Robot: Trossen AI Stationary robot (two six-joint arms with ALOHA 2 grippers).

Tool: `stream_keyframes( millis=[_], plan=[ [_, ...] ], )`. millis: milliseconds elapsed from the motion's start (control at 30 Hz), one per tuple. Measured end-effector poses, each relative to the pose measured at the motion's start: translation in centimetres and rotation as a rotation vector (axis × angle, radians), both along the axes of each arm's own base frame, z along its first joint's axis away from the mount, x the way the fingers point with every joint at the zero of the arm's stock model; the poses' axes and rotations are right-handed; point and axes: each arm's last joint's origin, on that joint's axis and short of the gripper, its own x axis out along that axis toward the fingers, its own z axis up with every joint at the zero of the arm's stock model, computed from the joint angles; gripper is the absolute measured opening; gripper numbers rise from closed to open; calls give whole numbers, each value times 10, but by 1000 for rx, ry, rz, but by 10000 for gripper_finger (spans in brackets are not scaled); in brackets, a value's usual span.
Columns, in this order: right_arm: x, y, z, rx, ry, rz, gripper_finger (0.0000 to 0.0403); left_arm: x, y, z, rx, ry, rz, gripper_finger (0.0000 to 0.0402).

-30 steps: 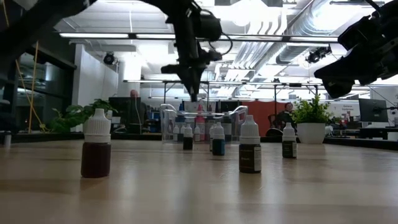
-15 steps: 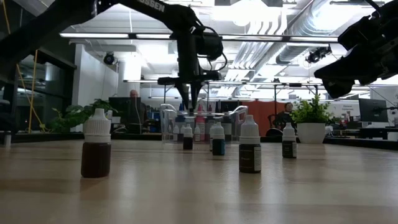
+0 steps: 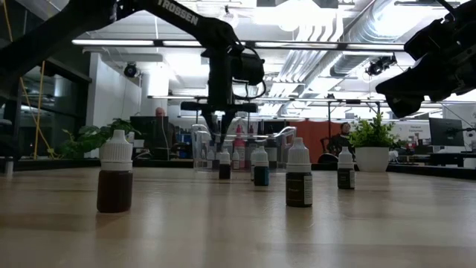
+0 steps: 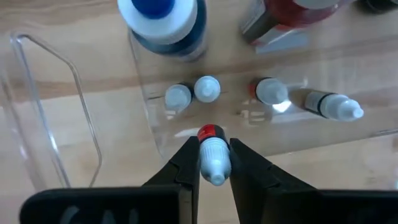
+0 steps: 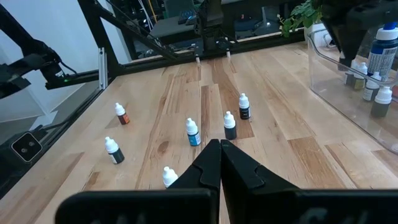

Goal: Pick & Place food coloring
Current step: Put the small red food coloring bottle into the transparent bin

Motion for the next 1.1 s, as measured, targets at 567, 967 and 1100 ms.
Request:
stream_keyframes(
  millis=[567,967,1100],
  plan=[
    [0,0,0,0,0,0,0,-3,4,-18,-3,2,28,65],
    [0,0,0,0,0,0,0,-4,8,-18,13,3,5,65],
    [0,0,0,0,0,0,0,-3,7,-28,-12,-31,2,65]
  ],
)
